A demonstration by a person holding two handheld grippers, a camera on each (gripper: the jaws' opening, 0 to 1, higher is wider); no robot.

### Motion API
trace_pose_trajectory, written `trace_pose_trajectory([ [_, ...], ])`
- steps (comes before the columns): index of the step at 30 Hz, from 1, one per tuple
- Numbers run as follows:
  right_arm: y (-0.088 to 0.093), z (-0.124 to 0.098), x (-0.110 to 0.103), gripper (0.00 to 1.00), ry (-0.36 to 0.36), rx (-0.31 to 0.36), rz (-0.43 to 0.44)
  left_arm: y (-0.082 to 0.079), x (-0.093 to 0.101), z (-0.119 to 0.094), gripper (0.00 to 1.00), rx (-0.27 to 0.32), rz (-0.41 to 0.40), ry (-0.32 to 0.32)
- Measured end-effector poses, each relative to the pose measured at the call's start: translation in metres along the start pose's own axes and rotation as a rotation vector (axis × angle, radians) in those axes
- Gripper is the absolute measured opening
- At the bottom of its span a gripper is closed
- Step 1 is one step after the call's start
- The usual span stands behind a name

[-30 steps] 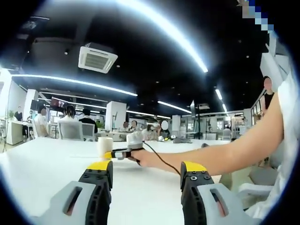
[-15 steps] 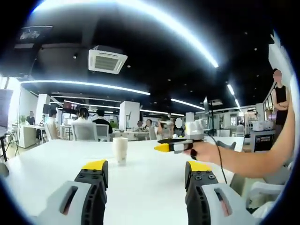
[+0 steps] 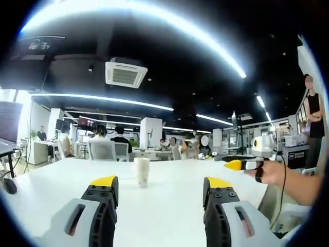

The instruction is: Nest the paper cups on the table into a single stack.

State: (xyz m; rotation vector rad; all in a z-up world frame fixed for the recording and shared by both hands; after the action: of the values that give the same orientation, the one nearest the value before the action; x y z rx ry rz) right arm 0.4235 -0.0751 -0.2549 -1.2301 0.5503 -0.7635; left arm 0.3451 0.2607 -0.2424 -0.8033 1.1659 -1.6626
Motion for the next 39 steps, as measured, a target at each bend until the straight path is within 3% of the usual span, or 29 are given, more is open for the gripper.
trace_pose_trajectory([
  [6,-0.004,-0.052,0.006,0.7,0.092,-0.008,-0.008,-0.001,0.0,0.0,0.73,-0.006,0.011,0.0],
  [12,-0.013,-0.081,0.007,0.7,0.141,-0.013,-0.03,0.001,0.001,0.002,0.75,-0.017,0.007,0.012],
  [16,-0.033,-0.079,0.006,0.7,0.143,0.023,-0.049,-0.006,-0.002,0.001,0.75,-0.004,0.012,-0.005],
  [22,-0.047,-0.076,-0.007,0.7,0.111,0.056,-0.056,-0.022,-0.004,-0.002,0.74,0.011,0.033,-0.014],
  [32,-0.053,-0.077,-0.015,0.7,0.103,0.084,-0.065,-0.021,0.008,-0.003,0.73,0.001,0.041,-0.003],
  [39,-0.052,-0.08,-0.013,0.69,0.112,0.085,-0.065,-0.011,0.011,-0.002,0.73,-0.023,0.045,0.009],
])
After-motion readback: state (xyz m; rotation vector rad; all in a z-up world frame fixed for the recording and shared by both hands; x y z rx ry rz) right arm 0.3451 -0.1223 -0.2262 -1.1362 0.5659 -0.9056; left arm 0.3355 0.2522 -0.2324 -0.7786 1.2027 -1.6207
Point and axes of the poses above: the point that each gripper's makers call its tool centre point, and the gripper's own axes: z roughly forward along the fingers, x roughly to its right, y roughly out of its underside, the point moved 6 cm from there along -z, roughly backward along the fingers, and after that the axes turned 10 degrees about x, right-handed, at the moved point
